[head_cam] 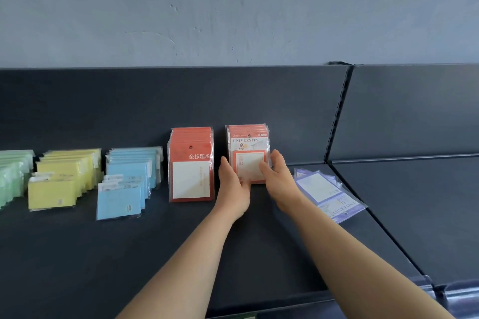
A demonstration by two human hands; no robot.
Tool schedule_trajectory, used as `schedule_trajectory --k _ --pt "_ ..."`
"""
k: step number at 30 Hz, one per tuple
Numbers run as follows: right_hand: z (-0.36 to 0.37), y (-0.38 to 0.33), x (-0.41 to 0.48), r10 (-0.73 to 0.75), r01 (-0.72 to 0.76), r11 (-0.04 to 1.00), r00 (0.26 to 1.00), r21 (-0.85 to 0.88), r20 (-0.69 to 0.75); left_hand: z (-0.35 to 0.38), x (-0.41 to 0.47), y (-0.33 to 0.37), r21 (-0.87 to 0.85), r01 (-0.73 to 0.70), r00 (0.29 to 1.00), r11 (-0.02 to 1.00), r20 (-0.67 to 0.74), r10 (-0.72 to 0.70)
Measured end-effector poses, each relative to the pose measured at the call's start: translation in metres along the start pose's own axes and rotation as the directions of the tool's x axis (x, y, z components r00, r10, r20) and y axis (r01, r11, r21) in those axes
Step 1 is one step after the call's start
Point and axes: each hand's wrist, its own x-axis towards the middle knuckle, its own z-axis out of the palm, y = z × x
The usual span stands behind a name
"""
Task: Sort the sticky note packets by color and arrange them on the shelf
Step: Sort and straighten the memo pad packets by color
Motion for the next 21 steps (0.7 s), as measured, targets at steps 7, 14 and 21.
schedule_trajectory --k 7,14,21 --pt "0.001 -0.003 -0.003 0.01 -0.01 0.999 1.0 -0.047 0.01 -0.002 -0.001 0.002 0.013 0.016 1.0 1.0 -0.015 -0.015" --pt "-0.007 -0.014 -0.016 -0.033 0.03 0.991 0.999 -0.134 -0.022 -0.009 -0.009 0.01 0.048 -0.01 0.999 0.999 -0.031 0.012" --pt "-0.039 -0.032 -0.05 -0.059 0.039 0.916 0.997 -0.399 -0.039 -0.01 -0.033 0.015 0.016 -0.152 0.988 0.988 -0.026 0.152"
